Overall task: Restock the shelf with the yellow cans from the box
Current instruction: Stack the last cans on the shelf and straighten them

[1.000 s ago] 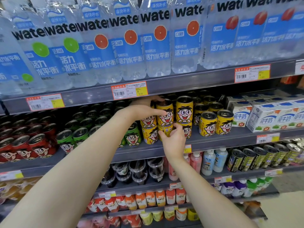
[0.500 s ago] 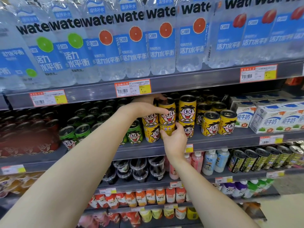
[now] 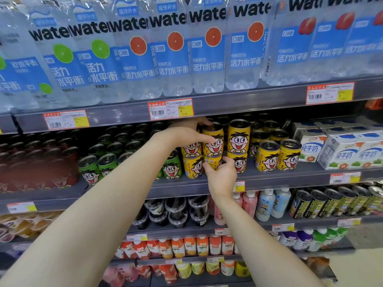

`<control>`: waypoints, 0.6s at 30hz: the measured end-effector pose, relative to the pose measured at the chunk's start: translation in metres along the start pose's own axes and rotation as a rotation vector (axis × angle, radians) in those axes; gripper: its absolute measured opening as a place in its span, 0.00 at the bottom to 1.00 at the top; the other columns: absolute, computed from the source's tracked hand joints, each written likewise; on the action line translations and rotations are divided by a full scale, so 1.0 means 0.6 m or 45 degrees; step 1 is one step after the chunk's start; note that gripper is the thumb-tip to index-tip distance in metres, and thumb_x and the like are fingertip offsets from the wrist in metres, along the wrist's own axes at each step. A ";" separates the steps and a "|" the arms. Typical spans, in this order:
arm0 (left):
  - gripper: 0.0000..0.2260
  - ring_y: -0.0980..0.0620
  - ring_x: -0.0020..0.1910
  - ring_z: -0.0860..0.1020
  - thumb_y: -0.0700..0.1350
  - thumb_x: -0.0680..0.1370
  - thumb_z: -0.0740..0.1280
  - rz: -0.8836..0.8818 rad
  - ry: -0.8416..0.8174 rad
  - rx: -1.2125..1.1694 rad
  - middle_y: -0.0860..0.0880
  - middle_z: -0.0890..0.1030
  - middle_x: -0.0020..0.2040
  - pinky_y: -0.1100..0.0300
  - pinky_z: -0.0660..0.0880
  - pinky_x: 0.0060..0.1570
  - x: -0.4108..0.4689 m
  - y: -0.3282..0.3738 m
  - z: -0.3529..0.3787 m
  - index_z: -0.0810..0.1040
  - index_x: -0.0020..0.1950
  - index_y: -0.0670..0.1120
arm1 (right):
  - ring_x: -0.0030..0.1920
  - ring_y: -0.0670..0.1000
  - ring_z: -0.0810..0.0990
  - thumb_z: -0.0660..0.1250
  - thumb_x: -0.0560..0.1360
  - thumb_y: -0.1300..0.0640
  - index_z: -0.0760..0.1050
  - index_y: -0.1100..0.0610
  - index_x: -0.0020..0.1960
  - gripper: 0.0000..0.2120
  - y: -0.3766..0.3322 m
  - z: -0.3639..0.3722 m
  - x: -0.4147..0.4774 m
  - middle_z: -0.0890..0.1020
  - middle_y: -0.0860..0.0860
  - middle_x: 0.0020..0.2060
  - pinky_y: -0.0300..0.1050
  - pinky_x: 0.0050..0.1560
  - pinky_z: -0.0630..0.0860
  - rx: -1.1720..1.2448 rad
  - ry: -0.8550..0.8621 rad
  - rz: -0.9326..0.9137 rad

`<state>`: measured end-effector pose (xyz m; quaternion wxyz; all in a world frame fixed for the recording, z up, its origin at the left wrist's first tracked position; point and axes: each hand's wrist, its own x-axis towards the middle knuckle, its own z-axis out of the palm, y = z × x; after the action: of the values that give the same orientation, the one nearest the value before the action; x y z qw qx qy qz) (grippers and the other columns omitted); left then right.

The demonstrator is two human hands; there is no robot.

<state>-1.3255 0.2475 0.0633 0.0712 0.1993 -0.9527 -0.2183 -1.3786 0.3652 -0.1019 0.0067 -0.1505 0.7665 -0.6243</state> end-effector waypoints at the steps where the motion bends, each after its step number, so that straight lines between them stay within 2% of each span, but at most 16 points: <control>1: 0.31 0.53 0.66 0.74 0.67 0.72 0.74 -0.003 0.000 0.002 0.57 0.74 0.72 0.60 0.72 0.61 0.000 -0.001 0.000 0.72 0.73 0.61 | 0.52 0.54 0.81 0.78 0.68 0.47 0.70 0.58 0.68 0.34 0.004 0.001 0.000 0.83 0.55 0.46 0.47 0.54 0.76 -0.017 -0.033 -0.019; 4: 0.31 0.53 0.67 0.74 0.66 0.72 0.74 -0.003 -0.006 -0.013 0.57 0.74 0.73 0.60 0.71 0.60 -0.001 0.000 0.000 0.73 0.73 0.61 | 0.49 0.53 0.81 0.76 0.69 0.48 0.72 0.54 0.64 0.27 0.013 0.000 0.003 0.83 0.54 0.45 0.48 0.53 0.78 -0.058 -0.135 -0.122; 7: 0.31 0.52 0.67 0.74 0.65 0.73 0.74 0.004 0.000 -0.007 0.56 0.74 0.73 0.60 0.71 0.60 -0.003 0.002 0.001 0.73 0.74 0.60 | 0.40 0.52 0.80 0.73 0.72 0.51 0.75 0.55 0.59 0.18 0.014 -0.003 0.009 0.81 0.48 0.36 0.45 0.45 0.75 -0.040 -0.147 -0.085; 8: 0.31 0.52 0.67 0.74 0.65 0.73 0.74 0.005 0.008 0.004 0.56 0.74 0.73 0.60 0.71 0.61 -0.003 0.002 0.001 0.73 0.74 0.60 | 0.40 0.51 0.81 0.74 0.73 0.52 0.74 0.57 0.62 0.20 0.011 -0.004 0.010 0.81 0.48 0.35 0.45 0.45 0.74 -0.032 -0.128 -0.054; 10: 0.31 0.52 0.68 0.74 0.66 0.73 0.74 0.001 0.018 0.014 0.56 0.73 0.73 0.60 0.71 0.61 -0.003 0.003 0.001 0.73 0.74 0.60 | 0.45 0.51 0.82 0.76 0.71 0.48 0.73 0.59 0.67 0.30 0.010 -0.005 0.009 0.83 0.50 0.38 0.47 0.49 0.77 -0.030 -0.080 0.008; 12: 0.31 0.52 0.68 0.74 0.66 0.73 0.74 -0.004 0.015 0.006 0.56 0.73 0.73 0.60 0.71 0.60 -0.003 0.004 0.002 0.73 0.74 0.59 | 0.49 0.53 0.83 0.78 0.67 0.43 0.72 0.57 0.66 0.34 0.007 -0.004 0.004 0.84 0.51 0.43 0.47 0.52 0.79 -0.049 -0.029 0.060; 15: 0.31 0.52 0.67 0.74 0.65 0.74 0.74 -0.008 0.001 -0.001 0.56 0.74 0.72 0.61 0.70 0.58 -0.004 0.006 0.001 0.72 0.74 0.59 | 0.50 0.51 0.81 0.79 0.66 0.44 0.72 0.57 0.63 0.32 -0.004 -0.005 0.002 0.83 0.51 0.47 0.42 0.48 0.75 -0.078 -0.002 0.073; 18: 0.31 0.52 0.66 0.74 0.64 0.74 0.74 -0.024 -0.021 -0.018 0.56 0.74 0.72 0.60 0.71 0.59 -0.003 0.009 -0.001 0.72 0.74 0.59 | 0.52 0.47 0.78 0.77 0.69 0.44 0.72 0.57 0.63 0.29 -0.003 -0.007 0.001 0.81 0.47 0.51 0.42 0.51 0.74 -0.129 -0.062 0.004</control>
<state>-1.3254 0.2525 0.0661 0.0626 0.2058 -0.9498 -0.2274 -1.3796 0.3687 -0.0992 0.0185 -0.1646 0.7970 -0.5808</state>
